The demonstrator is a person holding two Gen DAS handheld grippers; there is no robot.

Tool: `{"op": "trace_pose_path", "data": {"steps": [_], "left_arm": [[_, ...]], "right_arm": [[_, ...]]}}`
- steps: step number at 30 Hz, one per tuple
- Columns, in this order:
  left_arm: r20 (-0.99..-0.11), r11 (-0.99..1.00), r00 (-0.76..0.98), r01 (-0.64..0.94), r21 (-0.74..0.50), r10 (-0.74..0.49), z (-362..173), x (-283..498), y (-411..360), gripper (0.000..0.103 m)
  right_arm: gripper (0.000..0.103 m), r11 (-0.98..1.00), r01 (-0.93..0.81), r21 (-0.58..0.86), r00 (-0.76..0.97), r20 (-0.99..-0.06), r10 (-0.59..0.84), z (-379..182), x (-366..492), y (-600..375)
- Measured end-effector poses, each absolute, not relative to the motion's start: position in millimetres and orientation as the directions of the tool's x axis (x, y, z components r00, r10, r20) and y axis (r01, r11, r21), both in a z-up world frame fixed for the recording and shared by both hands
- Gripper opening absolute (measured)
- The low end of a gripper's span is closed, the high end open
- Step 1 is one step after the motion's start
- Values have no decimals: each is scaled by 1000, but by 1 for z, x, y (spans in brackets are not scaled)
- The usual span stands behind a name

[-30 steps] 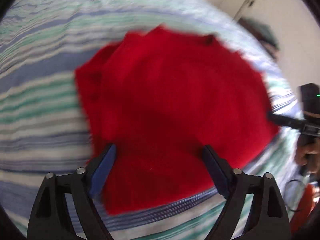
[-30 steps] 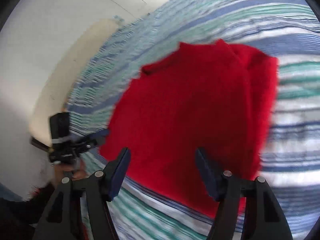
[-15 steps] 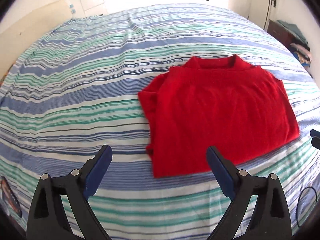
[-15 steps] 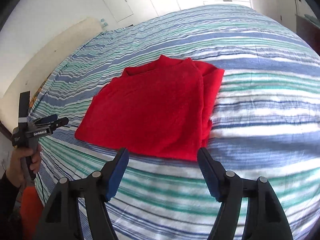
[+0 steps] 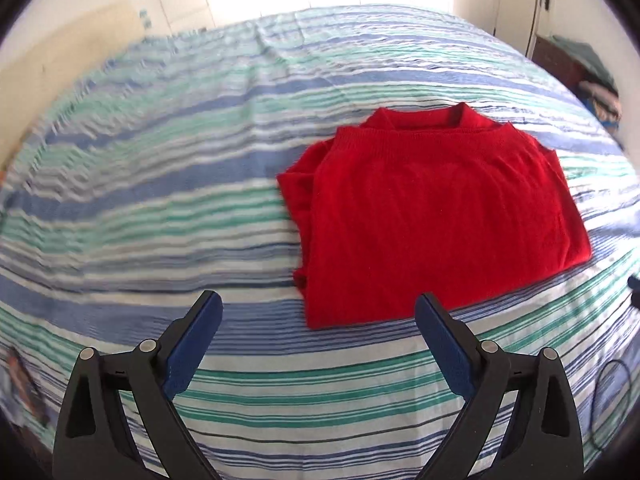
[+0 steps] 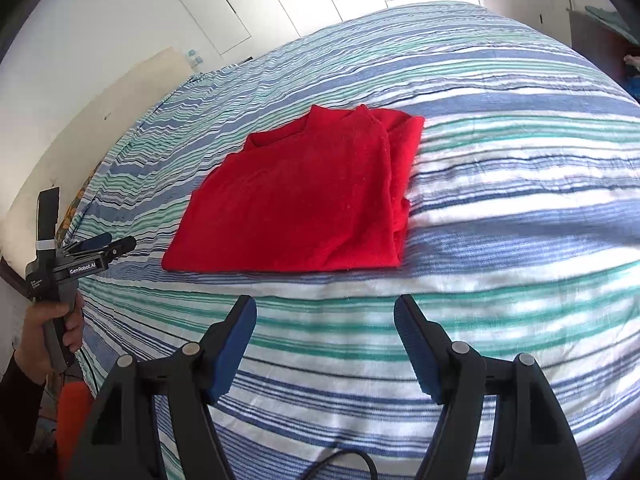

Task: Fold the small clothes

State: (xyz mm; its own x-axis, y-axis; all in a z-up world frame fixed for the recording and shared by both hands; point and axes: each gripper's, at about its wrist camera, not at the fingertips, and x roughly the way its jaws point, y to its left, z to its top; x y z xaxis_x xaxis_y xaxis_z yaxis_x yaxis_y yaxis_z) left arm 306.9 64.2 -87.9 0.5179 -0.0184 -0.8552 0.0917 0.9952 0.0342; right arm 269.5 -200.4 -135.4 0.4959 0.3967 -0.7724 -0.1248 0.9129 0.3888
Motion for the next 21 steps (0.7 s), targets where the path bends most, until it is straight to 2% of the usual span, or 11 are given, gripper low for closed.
{"op": "trace_pose_path", "data": {"steps": [3,6,10,12,15,17,19,20,21], "left_arm": [[-874,967,425,12,-256,-236,-126,325,107,97],[-822,879,385,-54,-474,-420,-156,346,136,96],[-769,844,410,2,-537,-490,-161,374,134,96],[-773,846,399,13,-533,-493,-169,394,127,96],[-783,838,376,-31,-544,-495,-190,424,130,93],[-761,807,386,-67,-587,-522,-201,434,135,92],[-735,782,419,-86,-617,-534,-204,437,141,83],[-726,773,425,-91,-628,-540,-205,438,143,62],[-712,752,418,-96,-652,-564,-206,440,144,22]], "right_arm": [[71,907,-107,407,500,-767,403,-143,250,-204],[71,900,-92,426,487,-769,414,-158,228,-206],[71,889,-72,452,482,-765,427,-178,210,-208],[71,885,-58,462,484,-762,430,-185,211,-211],[72,879,-44,475,482,-761,435,-194,217,-214],[72,878,-43,477,483,-759,437,-198,219,-214],[73,874,-44,485,486,-753,442,-202,217,-214],[74,872,-47,488,490,-749,446,-203,216,-214],[75,870,-51,491,493,-745,449,-203,215,-215]]}}
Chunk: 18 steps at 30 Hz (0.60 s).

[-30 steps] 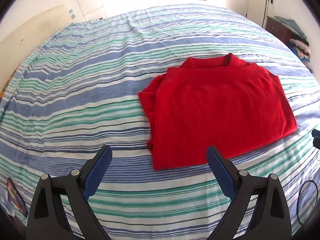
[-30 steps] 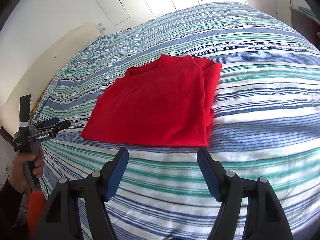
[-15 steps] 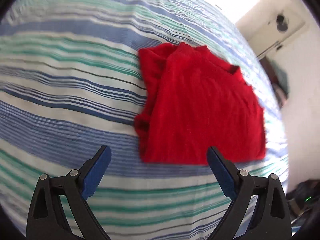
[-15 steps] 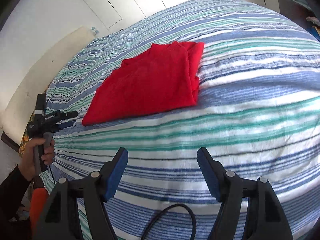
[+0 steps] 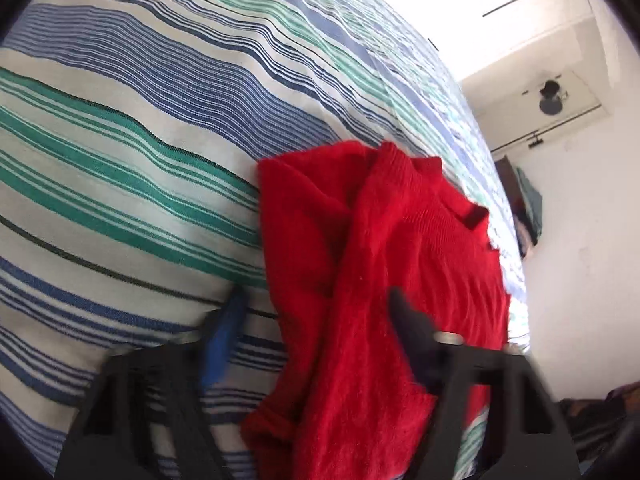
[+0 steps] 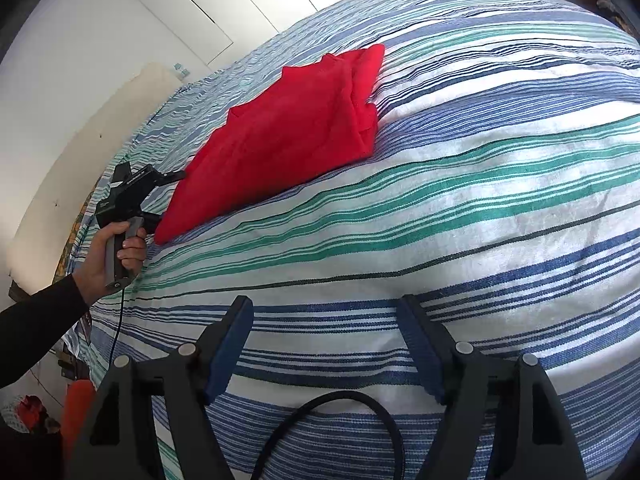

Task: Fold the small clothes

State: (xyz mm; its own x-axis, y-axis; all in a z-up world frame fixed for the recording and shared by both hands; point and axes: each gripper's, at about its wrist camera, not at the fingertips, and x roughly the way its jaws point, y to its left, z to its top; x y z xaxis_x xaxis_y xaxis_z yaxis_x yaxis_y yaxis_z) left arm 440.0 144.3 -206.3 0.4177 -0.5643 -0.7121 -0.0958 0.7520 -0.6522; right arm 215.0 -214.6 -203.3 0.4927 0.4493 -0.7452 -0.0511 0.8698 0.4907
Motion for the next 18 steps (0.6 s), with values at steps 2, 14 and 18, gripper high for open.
{"op": "trace_pose_path", "data": {"steps": [2,14,18], "left_arm": [[-674,695,401,-116,-710,-621,-206,442,146,9],[-696,817,459,129,-562,-552,-40,428,-15,8],[-737,847,424,180,-501,-526,-55,429,-101,8]], "right_arm": [[75,868,-57,494,496,-740,454,-204,214,-215],[76,832,-60,551,516,-696,498,-206,211,-223],[76,821,-61,567,520,-684,511,-207,210,-225]]}}
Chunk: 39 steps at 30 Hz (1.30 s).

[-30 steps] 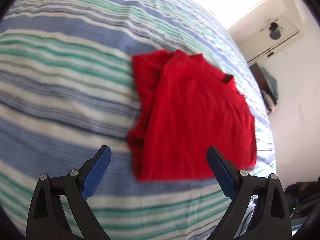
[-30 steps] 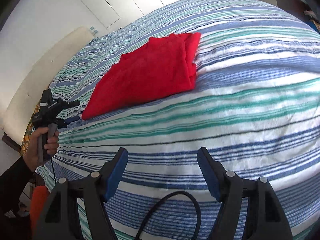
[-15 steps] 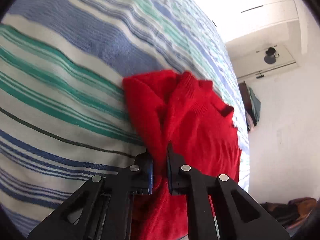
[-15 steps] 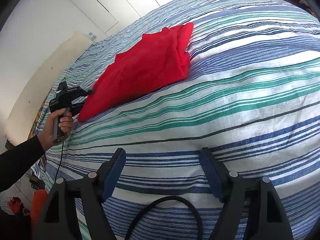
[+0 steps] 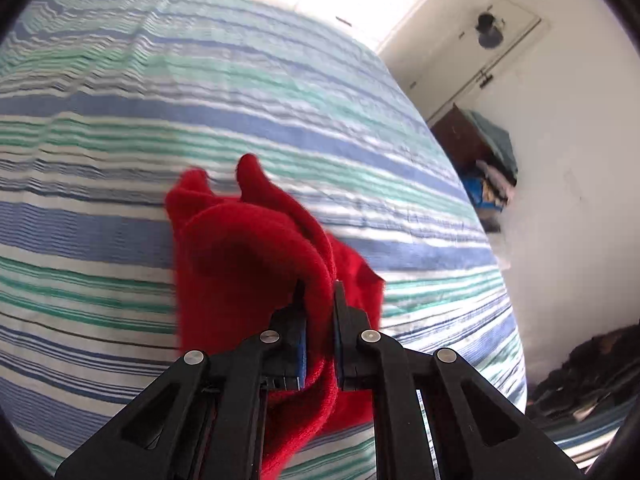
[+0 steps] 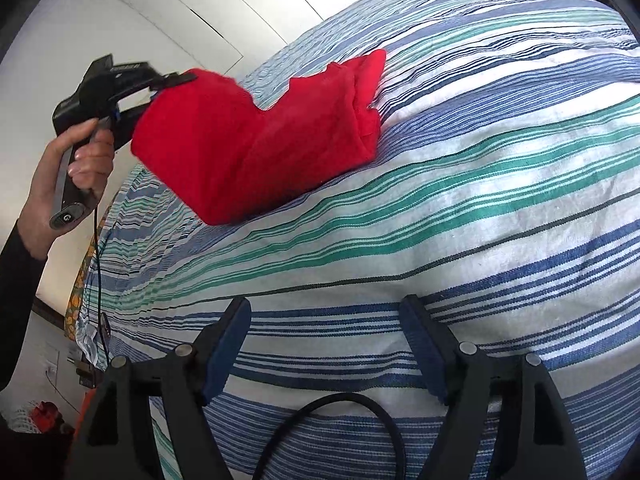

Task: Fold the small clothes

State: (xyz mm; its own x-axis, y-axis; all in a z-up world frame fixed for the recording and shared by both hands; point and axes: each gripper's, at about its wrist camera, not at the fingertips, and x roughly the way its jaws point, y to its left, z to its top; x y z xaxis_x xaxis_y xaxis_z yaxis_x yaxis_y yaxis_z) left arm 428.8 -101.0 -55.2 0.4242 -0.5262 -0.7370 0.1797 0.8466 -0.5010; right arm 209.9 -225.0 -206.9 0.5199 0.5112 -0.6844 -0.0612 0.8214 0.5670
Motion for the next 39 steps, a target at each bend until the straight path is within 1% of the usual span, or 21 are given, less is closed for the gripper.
{"op": "trace_pose_path", "data": {"steps": [2,4,6,8,9,11,13,14,15,17,19,21,25,28,29,30,31,34,35,37,39], "left_arm": [[-775,877,412,194,-439,-479,-79,427,-138,8],[-809,895,384,199,-399,-446,-105,425,-164,14],[-850,905,314,201,-376,-423,-135,424,-184,45],[-858,904,297,218,-367,-420,-138,415,-190,56],[-848,897,306,238,-372,-433,-128,409,-189,66],[-811,867,318,273,-418,-491,-99,400,-174,80],[-758,840,366,299,-453,-540,-68,387,-148,86],[-732,838,410,308,-450,-544,-53,381,-129,94],[-711,855,476,303,-420,-518,-41,373,-105,96],[-701,906,574,264,-331,-423,-40,362,-65,96],[-745,929,556,250,-273,-368,-59,354,-43,95],[-792,937,507,253,-242,-341,-82,342,-34,84],[-815,940,477,248,-234,-329,-107,309,-30,84],[-819,938,460,199,-282,-344,-113,293,-17,84],[-821,938,455,185,-291,-345,-116,295,-22,84],[-820,938,454,177,-300,-348,-112,296,-19,84],[-816,936,458,173,-306,-352,-109,294,-16,84],[-786,929,496,208,-305,-369,-96,285,-12,87],[-782,932,508,222,-287,-362,-95,285,-16,87],[-785,931,503,237,-276,-361,-98,288,-26,87],[-788,925,486,232,-299,-377,-103,297,-36,87]], "right_arm": [[76,812,-59,581,520,-676,522,-208,210,-227],[76,804,-58,591,521,-670,529,-209,209,-229],[76,800,-56,597,520,-666,534,-209,209,-229],[76,797,-58,601,518,-665,539,-208,209,-230],[76,794,-59,605,517,-663,542,-208,208,-230],[76,785,-56,617,513,-657,552,-208,209,-232],[76,767,-37,640,506,-650,567,-205,210,-237],[76,753,-20,657,506,-643,575,-201,212,-241],[76,739,-2,674,516,-632,578,-195,213,-247],[76,697,28,716,556,-591,585,-177,220,-258],[76,641,37,767,563,-546,621,-160,241,-262],[76,585,48,810,555,-509,658,-144,274,-257],[75,652,50,757,420,-608,674,-136,334,-212],[71,723,120,680,379,-705,600,-155,362,-187],[58,736,159,658,386,-728,567,-165,369,-185],[21,746,179,642,384,-743,548,-172,372,-186],[6,750,193,633,395,-750,531,-173,372,-190],[7,707,171,686,498,-680,539,-155,349,-215],[7,716,173,676,519,-681,517,-154,342,-222],[7,756,217,618,477,-743,470,-176,342,-230],[7,726,301,618,417,-770,483,-207,343,-239]]}}
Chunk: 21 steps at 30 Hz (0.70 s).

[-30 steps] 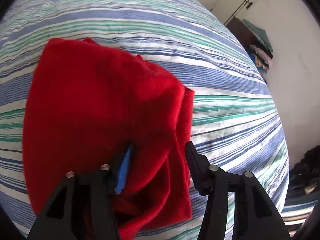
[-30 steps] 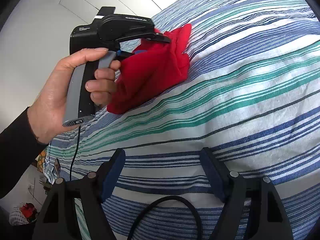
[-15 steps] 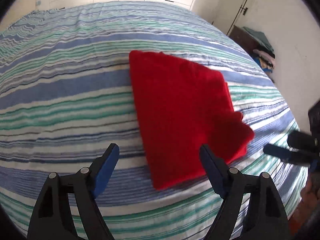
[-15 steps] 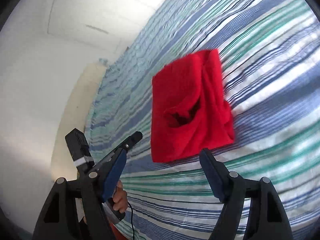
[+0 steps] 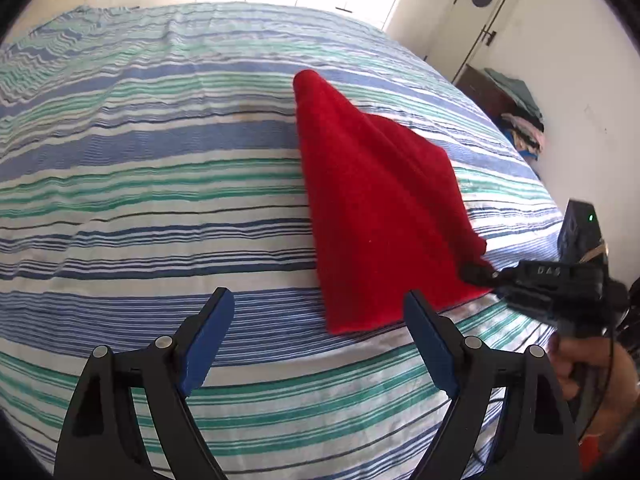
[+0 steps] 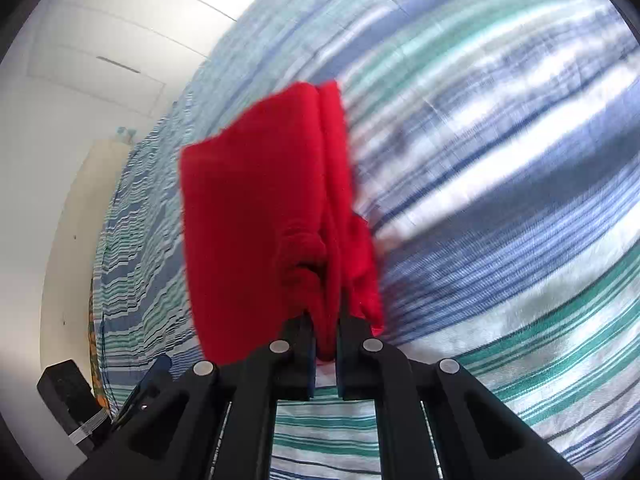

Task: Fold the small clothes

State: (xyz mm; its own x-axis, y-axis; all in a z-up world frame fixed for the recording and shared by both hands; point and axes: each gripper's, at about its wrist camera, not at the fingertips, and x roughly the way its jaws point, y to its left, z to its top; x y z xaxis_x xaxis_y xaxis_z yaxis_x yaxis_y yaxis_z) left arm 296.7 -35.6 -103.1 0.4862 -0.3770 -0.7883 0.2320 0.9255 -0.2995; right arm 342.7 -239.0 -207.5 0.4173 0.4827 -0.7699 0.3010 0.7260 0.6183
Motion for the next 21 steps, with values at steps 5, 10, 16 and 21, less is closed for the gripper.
{"op": "trace_pose_path", "data": {"steps": [5,10,16,21], "left_arm": [[-762,912,503,269,-310,-407,-107,310,-61,87],[-806,922,459,285,-264,-373,-131,324,-80,87],[-834,926,422,279,-254,-356,-145,326,-90,87],[-834,919,414,306,-249,-364,-148,323,-95,87]], "right_arm": [[32,758,214,617,416,-759,501,-198,347,-235],[54,871,95,482,524,-768,368,-136,367,-257],[53,824,90,560,421,-771,478,-157,479,-250],[4,884,109,455,399,-834,380,-177,500,-241]]}}
